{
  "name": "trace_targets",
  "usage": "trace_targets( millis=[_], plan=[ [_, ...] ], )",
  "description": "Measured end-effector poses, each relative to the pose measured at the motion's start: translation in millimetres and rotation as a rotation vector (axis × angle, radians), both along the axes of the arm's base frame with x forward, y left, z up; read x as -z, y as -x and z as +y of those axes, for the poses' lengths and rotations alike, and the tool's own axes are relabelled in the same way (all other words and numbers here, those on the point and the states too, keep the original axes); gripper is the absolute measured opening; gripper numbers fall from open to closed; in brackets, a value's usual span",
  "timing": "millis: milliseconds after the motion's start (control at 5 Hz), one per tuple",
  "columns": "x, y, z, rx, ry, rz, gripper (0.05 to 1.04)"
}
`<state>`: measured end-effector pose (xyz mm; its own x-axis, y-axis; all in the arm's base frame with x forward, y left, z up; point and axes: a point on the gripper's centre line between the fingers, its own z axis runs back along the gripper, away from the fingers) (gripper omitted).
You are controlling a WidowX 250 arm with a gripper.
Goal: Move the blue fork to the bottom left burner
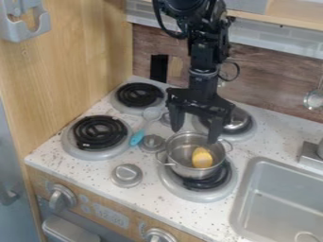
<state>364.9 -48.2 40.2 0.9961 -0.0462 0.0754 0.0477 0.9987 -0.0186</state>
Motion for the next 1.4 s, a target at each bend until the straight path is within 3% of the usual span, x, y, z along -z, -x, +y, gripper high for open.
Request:
trace_targets(
  millis=[400, 800, 1000, 1200, 1400],
  plan=[
    [13.8, 6, 10, -0.046, 0.013, 0.054, 0.998],
    [-6.3, -15, 50, -0.167, 0.037, 0.011, 0.998],
    [-6.3, -30, 81, -0.262, 0.041, -0.011, 0.998],
    [4.7, -49, 112, -0.349, 0.03, -0.026, 0.998],
    [19.3, -63, 124, -0.374, -0.013, -0.032, 0.998]
  ],
)
